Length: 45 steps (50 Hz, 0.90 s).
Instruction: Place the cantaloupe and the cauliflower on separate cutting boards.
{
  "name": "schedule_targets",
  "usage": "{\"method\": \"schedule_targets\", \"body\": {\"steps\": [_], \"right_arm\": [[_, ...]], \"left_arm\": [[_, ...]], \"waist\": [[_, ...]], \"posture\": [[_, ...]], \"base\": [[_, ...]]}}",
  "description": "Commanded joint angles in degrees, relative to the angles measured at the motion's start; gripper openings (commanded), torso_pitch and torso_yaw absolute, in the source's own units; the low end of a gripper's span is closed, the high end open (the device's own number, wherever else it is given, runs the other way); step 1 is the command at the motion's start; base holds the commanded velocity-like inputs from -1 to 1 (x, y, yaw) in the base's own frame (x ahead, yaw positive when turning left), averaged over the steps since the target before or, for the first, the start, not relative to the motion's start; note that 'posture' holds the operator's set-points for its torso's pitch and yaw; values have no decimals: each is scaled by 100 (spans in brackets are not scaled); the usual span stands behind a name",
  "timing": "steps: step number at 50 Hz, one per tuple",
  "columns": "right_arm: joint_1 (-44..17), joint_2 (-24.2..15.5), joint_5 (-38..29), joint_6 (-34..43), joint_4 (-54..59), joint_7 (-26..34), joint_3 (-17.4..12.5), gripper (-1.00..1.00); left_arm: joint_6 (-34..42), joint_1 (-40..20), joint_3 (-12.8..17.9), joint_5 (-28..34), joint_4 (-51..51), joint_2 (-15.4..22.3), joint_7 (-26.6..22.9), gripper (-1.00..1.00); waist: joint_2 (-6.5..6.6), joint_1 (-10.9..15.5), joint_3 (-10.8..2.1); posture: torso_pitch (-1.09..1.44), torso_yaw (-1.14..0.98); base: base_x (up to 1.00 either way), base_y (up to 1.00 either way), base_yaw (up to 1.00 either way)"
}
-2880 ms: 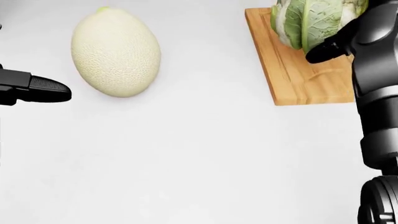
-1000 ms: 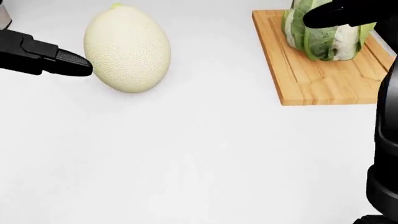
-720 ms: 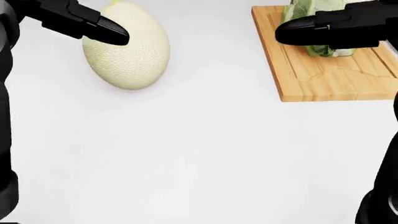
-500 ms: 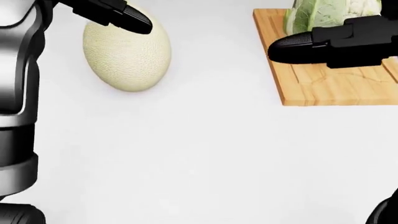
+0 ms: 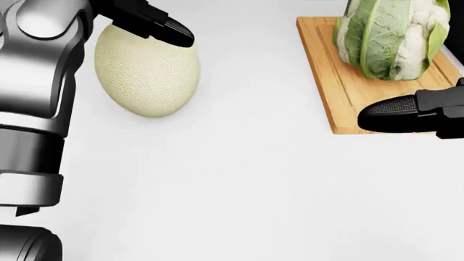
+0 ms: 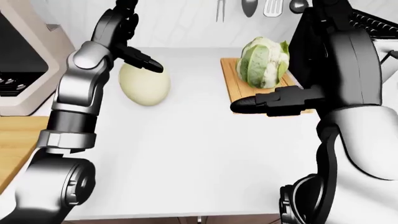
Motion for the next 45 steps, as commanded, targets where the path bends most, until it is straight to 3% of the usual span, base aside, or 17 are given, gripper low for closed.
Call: {"method": "schedule_targets", "body": {"steps": [1, 11, 19, 32, 45], "right_arm": [[-100, -15, -278, -1, -58, 129, 25, 100], [-122, 57, -1005, 0, -9, 648, 241, 100], [-150, 145, -1377, 0, 31, 819, 425, 100], [-83, 215, -1433, 0, 1, 788, 487, 100], [-84, 233, -1240, 0, 15, 611, 501, 100]], "left_arm": [[-204, -246, 38, -13, -178, 51, 51, 100], [-261, -248, 31, -6, 63, 47, 58, 100], [850, 206, -42, 220, -1009, 91, -210, 100], [1562, 724, -61, 512, -1721, -5, -487, 100], [1434, 940, -105, 732, -1427, -8, -597, 100]], "waist": [[-12, 4, -173], [1, -12, -181], [43, -43, -164], [53, -38, -170], [65, -35, -215]], "posture": [[0, 0], [0, 0], [0, 0], [0, 0], [0, 0]], "base": [[0, 0, 0], [0, 0, 0], [0, 0, 0], [0, 0, 0], [0, 0, 0]]}}
